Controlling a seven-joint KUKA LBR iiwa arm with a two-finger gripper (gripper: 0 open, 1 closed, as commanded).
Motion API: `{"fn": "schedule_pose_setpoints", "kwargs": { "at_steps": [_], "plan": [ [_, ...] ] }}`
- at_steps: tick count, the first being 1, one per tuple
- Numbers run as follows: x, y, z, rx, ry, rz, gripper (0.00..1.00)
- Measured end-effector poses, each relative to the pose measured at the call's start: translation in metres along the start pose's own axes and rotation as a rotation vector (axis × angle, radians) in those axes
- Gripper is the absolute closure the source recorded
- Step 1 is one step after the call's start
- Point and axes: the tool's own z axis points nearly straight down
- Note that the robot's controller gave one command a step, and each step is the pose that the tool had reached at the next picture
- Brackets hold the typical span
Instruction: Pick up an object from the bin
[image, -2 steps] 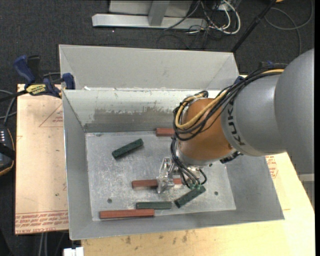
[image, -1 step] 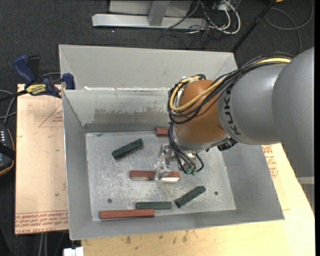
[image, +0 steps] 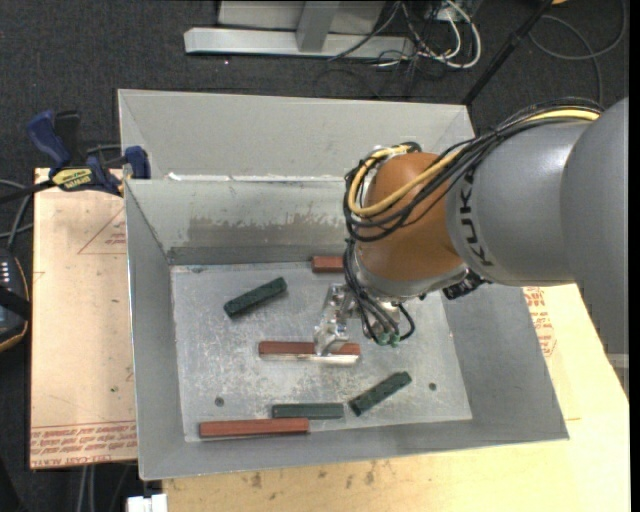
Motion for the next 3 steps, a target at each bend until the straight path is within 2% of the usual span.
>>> {"fn": "schedule_pose_setpoints", "kwargs": {
  "at_steps": [1,2,3],
  "plan": [
    [0.004,0.006,-0.052,0.002,0.009,0.025,1.00],
    [0.005,0.034,0.045,0.000,0.001,-0.092,0.00],
    [0.001,0.036,0.041,-0.003,-0.014,-0.092,1.00]
  ]
}}
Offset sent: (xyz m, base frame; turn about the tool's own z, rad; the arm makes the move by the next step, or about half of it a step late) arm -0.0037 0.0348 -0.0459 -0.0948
